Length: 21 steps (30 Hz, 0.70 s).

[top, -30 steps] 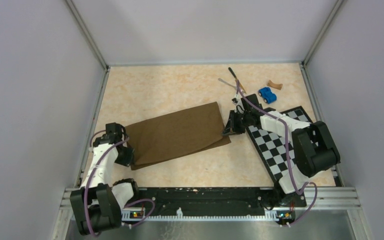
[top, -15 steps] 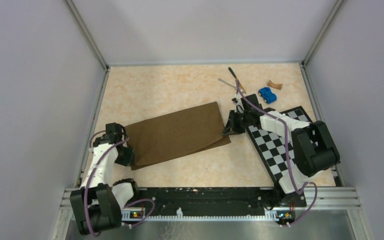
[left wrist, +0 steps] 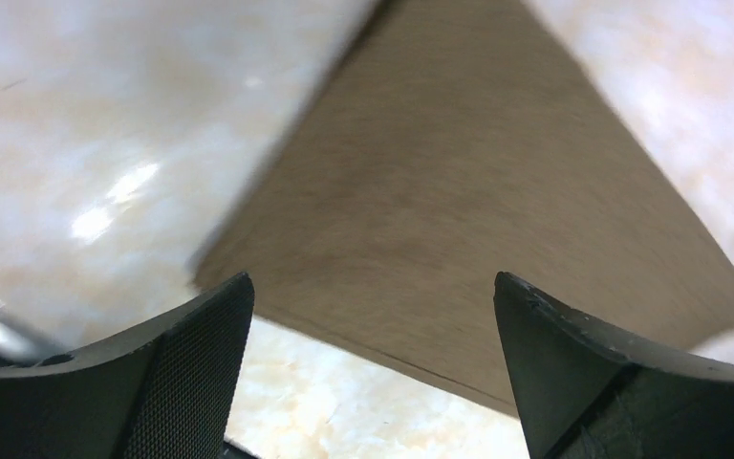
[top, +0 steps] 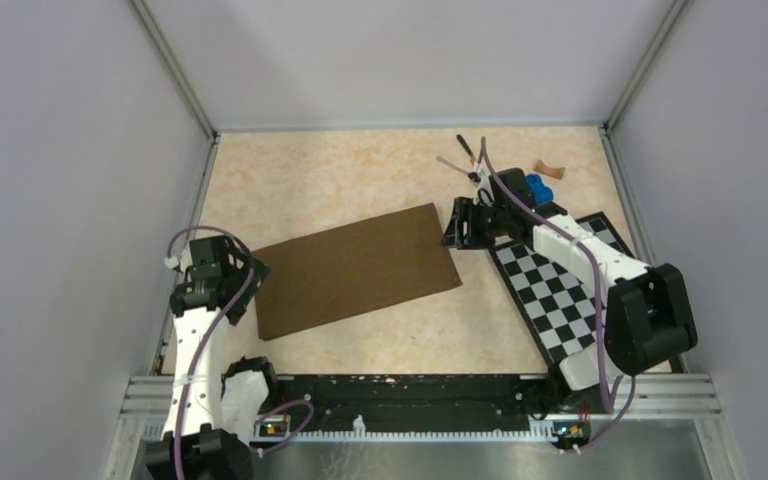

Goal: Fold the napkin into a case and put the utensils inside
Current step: Smooth out the rectangle-folded napkin at the center of the board.

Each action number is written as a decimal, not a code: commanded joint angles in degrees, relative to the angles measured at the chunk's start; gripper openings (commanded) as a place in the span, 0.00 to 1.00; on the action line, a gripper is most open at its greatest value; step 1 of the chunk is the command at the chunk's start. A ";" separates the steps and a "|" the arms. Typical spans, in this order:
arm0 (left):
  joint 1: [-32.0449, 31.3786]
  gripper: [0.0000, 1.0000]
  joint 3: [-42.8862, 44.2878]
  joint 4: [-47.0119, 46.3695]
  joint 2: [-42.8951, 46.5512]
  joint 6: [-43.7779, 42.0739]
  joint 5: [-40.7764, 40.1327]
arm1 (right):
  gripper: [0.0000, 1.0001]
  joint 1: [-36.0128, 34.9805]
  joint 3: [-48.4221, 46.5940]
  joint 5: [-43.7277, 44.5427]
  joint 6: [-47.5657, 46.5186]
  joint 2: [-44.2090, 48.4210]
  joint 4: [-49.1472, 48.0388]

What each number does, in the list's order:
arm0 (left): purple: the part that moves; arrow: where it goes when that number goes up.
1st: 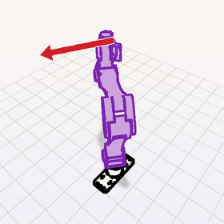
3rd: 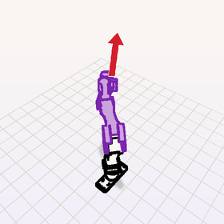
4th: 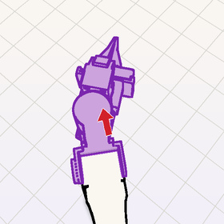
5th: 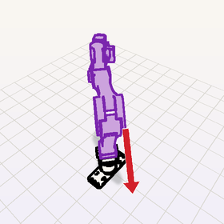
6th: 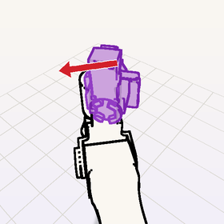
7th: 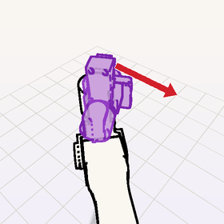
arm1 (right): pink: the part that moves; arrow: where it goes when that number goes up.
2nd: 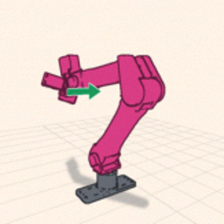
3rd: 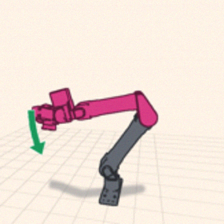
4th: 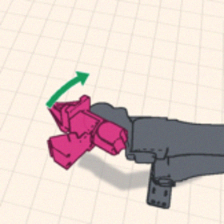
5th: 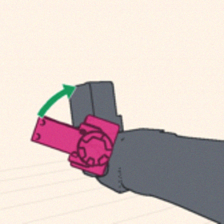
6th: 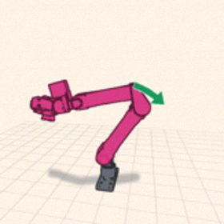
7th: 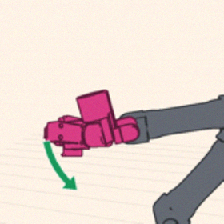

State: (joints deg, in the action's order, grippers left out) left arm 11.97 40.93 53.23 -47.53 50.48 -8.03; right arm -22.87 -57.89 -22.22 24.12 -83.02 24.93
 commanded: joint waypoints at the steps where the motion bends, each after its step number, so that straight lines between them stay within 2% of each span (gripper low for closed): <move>1: 0.13 0.99 -2.36 -20.49 -1.53 -14.44 22.12 | 0.56 -0.76 -0.47 -11.10 4.49 -6.48 -11.60; 4: 0.21 0.99 -3.26 -27.70 -8.30 -15.50 28.69 | 0.56 -0.77 0.94 -12.71 5.90 -9.96 -16.75; 10: 0.19 0.99 -1.14 -34.66 -26.47 -15.99 31.49 | 0.55 -0.77 7.36 -8.70 5.59 -13.32 -20.60; 13: -0.11 0.99 -4.17 -41.32 -30.79 -15.29 32.60 | 0.54 -0.84 12.98 -5.05 6.93 -11.66 -22.06; 21: -0.25 0.99 -3.39 -46.69 -41.63 -15.75 30.73 | 0.53 -1.39 21.08 0.39 12.00 -4.68 -26.91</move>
State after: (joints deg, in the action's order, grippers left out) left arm 11.90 37.95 11.09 -82.43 36.60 25.67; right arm -23.49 -39.51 -26.72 33.36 -89.89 1.10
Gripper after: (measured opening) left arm 0.986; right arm 0.534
